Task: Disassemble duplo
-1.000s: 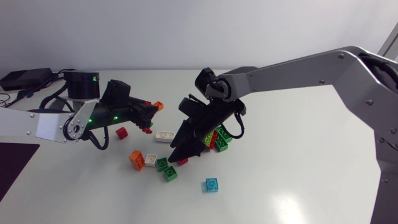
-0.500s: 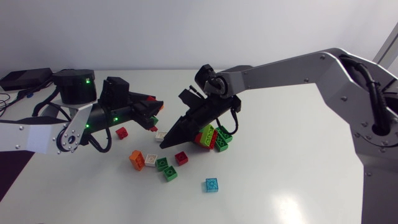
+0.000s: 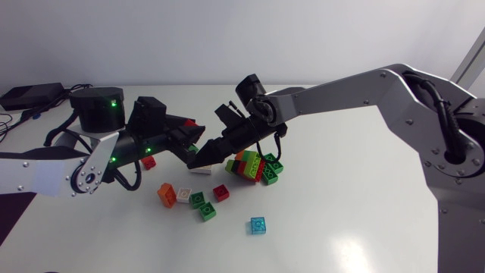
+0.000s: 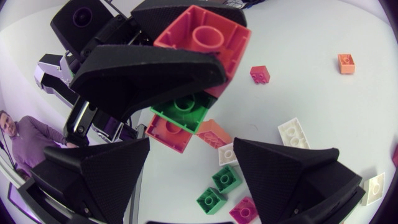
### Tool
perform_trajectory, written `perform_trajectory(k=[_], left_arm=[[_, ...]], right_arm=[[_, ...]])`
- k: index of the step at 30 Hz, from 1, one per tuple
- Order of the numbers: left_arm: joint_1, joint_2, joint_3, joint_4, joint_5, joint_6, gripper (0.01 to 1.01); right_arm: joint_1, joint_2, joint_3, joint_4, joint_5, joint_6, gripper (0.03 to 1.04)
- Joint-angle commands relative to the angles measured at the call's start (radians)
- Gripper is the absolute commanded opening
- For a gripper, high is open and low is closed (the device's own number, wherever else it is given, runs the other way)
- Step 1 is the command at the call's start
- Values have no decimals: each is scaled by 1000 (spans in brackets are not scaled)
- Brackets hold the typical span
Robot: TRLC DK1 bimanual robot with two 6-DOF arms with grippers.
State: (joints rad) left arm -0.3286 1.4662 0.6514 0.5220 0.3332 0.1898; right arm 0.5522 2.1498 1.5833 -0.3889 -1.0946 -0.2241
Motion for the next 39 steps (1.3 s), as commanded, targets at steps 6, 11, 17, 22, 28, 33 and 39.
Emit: perform_trajectory(k=[6, 11, 17, 22, 28, 33, 39], left_arm=[[-12, 5, -16, 13, -13, 14, 30], [-24, 13, -15, 13, -23, 14, 30], [-29, 25, -10, 13, -59, 23, 30], [-27, 36, -6, 13, -80, 27, 30], [-30, 45, -2, 13, -85, 27, 30], [-33, 51, 1, 13, -86, 27, 30], [-38, 56, 5, 15, -86, 17, 30]], right_arm=[[-17, 1, -55, 99, 12, 132, 966], [-18, -7, -66, 120, 7, 149, 961], [-12, -16, -74, 128, -5, 149, 959], [-8, -27, -83, 133, -17, 149, 944], [-5, -28, -83, 133, -21, 150, 944], [0, -28, -83, 133, -27, 155, 944], [2, -25, -83, 137, -27, 161, 869]])
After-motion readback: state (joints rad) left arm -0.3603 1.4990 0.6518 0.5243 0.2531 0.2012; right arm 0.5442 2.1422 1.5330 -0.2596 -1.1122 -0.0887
